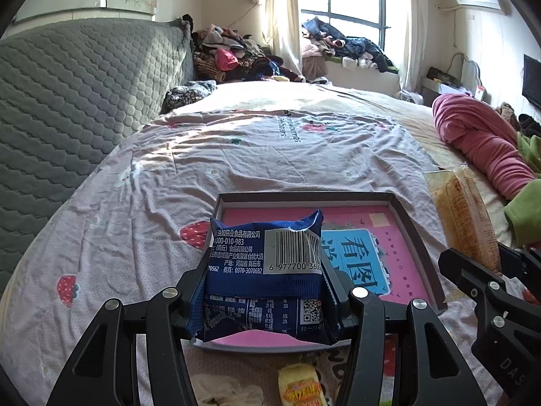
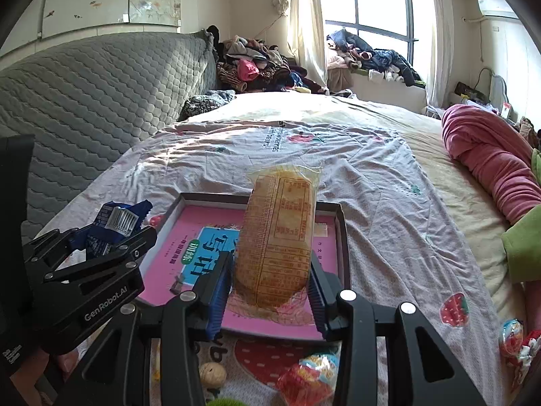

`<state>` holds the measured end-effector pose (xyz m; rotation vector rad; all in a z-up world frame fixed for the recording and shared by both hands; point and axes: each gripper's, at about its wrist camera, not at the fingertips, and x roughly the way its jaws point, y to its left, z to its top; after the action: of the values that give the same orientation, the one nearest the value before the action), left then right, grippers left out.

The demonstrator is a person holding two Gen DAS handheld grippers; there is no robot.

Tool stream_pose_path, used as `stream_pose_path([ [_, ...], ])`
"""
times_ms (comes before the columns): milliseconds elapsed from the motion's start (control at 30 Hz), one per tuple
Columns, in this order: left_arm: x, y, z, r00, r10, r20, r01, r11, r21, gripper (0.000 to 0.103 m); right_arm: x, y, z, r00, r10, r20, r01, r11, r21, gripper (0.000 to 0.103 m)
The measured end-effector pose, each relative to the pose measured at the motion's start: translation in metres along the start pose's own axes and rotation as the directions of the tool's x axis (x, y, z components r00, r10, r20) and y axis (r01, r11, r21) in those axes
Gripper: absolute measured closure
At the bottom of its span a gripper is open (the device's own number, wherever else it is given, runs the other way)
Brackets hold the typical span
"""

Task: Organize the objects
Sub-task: 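Carry the blue packet with the left tool while the right tool carries the bread loaf to the tray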

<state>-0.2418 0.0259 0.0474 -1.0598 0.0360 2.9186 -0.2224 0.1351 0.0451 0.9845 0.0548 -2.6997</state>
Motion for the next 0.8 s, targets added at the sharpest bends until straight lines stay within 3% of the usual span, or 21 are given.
stream_pose_path([
  [800, 0.106, -0.006, 0.014, 0.994, 0.027, -0.109, -0.027, 1.000, 0.008, 0.046, 0.111, -0.009, 0.005, 0.986, -0.025, -0.163, 0.021, 0.999, -0.027, 0.061],
])
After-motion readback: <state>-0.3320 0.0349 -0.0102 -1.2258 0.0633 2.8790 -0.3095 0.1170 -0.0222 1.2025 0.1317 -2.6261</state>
